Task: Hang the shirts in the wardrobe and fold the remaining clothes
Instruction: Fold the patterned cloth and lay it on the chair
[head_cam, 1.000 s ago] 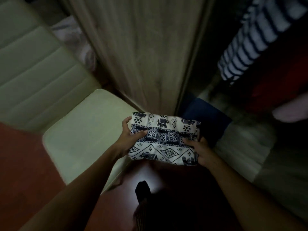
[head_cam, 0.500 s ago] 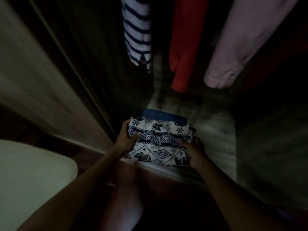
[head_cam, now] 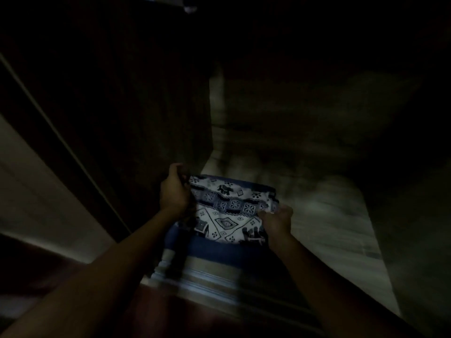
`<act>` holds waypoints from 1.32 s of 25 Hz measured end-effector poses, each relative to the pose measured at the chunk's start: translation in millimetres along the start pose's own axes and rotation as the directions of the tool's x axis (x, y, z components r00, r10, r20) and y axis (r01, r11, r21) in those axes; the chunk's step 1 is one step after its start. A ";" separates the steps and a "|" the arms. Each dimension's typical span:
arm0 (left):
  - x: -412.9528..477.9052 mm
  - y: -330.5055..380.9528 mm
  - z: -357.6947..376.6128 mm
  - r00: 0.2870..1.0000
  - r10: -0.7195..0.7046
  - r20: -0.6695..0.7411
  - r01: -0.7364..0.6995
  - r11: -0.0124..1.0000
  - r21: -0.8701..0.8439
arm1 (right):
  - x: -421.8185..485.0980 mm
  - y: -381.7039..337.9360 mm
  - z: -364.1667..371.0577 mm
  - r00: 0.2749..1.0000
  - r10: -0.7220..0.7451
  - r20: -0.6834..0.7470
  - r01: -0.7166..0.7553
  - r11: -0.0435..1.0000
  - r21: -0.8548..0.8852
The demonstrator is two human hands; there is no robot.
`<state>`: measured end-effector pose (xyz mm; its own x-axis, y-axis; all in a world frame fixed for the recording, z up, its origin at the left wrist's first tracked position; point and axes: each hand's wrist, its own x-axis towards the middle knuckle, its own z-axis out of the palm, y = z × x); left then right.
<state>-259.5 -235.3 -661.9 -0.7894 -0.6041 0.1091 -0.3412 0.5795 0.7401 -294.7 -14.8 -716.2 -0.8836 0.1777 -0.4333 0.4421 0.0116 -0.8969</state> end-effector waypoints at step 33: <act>-2.4 -94.2 97.4 0.774 -0.023 0.632 -0.258 0.901 0.348 | 40.2 72.4 9.0 0.891 -0.067 0.449 0.452 0.212 -0.866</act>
<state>-275.2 -235.1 -796.5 -0.9263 -0.1351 -0.3518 -0.2816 0.8685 0.4080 -299.6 -15.7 -799.4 -0.8864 -0.2842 -0.3656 -0.1721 0.9352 -0.3096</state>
